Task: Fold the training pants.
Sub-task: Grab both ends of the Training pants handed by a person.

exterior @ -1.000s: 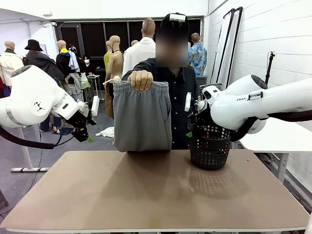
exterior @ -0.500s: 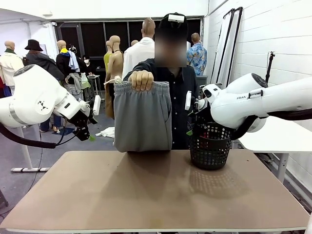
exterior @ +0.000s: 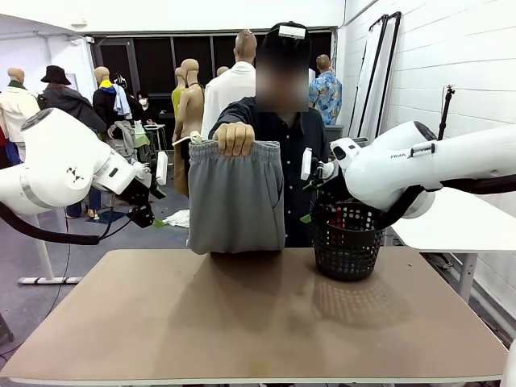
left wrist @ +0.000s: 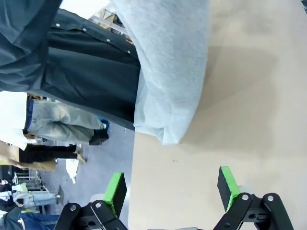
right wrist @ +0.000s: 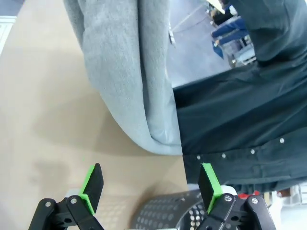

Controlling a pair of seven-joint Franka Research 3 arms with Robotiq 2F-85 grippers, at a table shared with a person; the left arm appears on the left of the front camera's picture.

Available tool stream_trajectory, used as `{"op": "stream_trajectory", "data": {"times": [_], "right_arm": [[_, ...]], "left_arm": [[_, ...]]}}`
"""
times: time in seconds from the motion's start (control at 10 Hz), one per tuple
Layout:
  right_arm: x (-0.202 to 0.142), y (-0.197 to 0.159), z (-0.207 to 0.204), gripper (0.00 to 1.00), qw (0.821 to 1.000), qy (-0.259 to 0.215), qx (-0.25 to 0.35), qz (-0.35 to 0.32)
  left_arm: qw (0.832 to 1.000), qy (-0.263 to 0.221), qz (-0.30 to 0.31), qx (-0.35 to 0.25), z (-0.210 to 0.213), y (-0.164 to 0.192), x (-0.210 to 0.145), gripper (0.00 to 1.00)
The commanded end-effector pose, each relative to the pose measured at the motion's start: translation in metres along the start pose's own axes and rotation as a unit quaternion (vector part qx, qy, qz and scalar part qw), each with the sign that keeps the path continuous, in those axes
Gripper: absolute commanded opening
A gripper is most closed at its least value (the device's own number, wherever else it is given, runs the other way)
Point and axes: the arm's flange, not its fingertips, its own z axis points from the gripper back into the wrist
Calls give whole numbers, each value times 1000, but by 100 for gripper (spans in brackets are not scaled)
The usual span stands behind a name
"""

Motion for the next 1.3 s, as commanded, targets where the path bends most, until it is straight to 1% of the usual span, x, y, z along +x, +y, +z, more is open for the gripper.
{"op": "stream_trajectory", "data": {"times": [0.0,0.1,0.3,0.5,0.6,0.7,0.9,1.0,1.1,1.2], "right_arm": [[-15,-14,-16,100,998,-57,26,-2],[-16,-15,-18,100,997,-65,31,-7],[-19,-17,-23,100,995,-89,41,-15],[-20,-19,-31,100,991,-124,46,-21],[-19,-17,-30,100,990,-133,47,-28],[-21,-21,-37,100,987,-152,48,-32],[-19,-18,-37,100,981,-182,60,-42],[-21,-21,-43,100,979,-189,59,-39],[-20,-20,-44,100,977,-201,64,-40],[-20,-19,-43,100,976,-202,69,-43]], "left_arm": [[998,-58,-5,11,-12,0,-5,100],[997,-71,-4,9,-14,1,-5,100],[992,-123,-10,7,-17,2,-2,100],[989,-149,-13,4,-20,5,-3,100],[988,-155,-11,3,-20,4,0,100],[987,-161,-13,5,-23,7,-5,100],[985,-173,-3,11,-24,5,0,100],[983,-181,-1,17,-27,8,-4,100],[982,-190,3,20,-28,8,-3,100],[979,-201,5,20,-29,8,0,100]]}}
